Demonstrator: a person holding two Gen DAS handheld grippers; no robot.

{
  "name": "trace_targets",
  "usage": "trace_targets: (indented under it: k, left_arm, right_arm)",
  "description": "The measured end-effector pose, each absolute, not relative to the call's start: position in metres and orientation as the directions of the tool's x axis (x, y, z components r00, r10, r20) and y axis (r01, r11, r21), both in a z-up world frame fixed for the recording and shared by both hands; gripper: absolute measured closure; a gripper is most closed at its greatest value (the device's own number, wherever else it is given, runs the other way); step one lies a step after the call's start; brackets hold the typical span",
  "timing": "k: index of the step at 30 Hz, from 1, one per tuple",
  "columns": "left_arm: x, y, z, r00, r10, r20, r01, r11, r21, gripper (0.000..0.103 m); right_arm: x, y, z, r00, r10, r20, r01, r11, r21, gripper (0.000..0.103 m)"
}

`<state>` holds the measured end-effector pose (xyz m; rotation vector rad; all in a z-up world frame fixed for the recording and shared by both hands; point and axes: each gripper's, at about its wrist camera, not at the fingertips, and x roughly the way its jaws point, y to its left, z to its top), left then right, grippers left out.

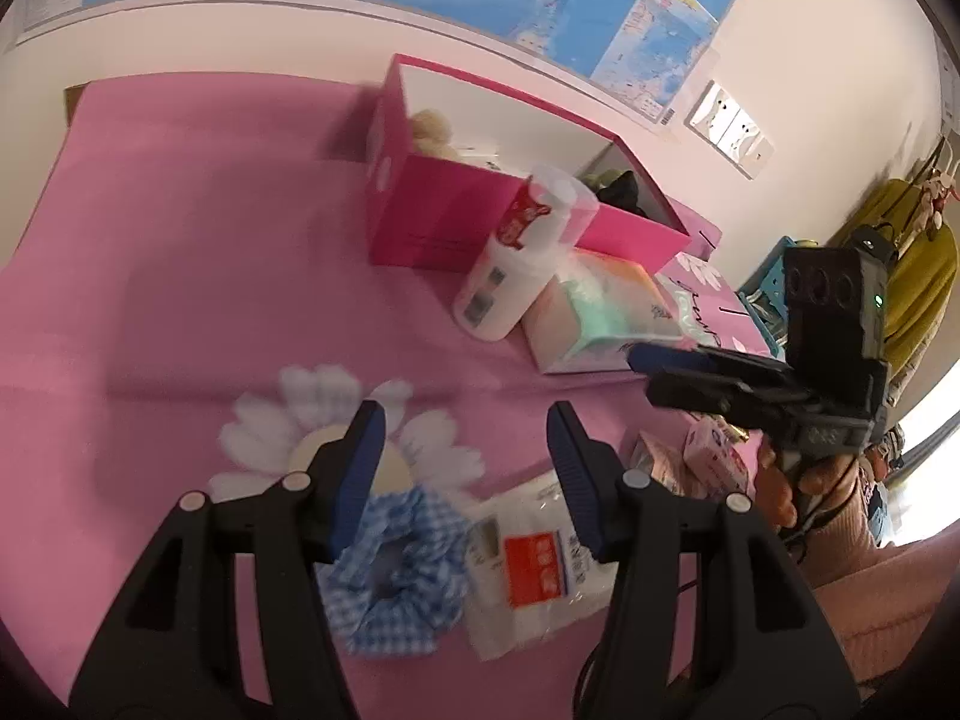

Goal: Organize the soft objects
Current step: 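Grasp the blue gingham scrunchie on the bed with the right tool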

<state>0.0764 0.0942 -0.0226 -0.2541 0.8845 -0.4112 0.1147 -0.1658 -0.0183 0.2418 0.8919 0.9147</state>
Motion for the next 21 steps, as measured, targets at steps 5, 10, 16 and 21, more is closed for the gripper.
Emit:
trace_targets:
  k: [5,10,16,21]
  left_arm:
    - [0.062,0.108,-0.03,0.557,-0.412,-0.721,0.202,0.909,-0.364,0.046]
    - [0.048,0.119,-0.041,0.554,-0.387,-0.738,0.15,0.918,-0.368,0.046]
    - [0.039,0.126,-0.052,0.52,-0.405,-0.751,0.153,0.91,-0.385,0.046]
    - [0.035,0.126,-0.067,0.475,-0.411,-0.778,0.16,0.91,-0.382,0.045]
  right_arm:
    - [0.094,-0.148,-0.02,0.207,0.789,-0.579,-0.632,0.559,0.536,0.057]
    - [0.093,-0.113,-0.034,0.136,0.774,-0.619,-0.646,0.543,0.537,0.057]
    - [0.094,-0.066,-0.041,0.058,0.763,-0.644,-0.691,0.496,0.526,0.057]
    - [0.105,-0.034,-0.052,0.021,0.739,-0.674,-0.695,0.495,0.522,0.057]
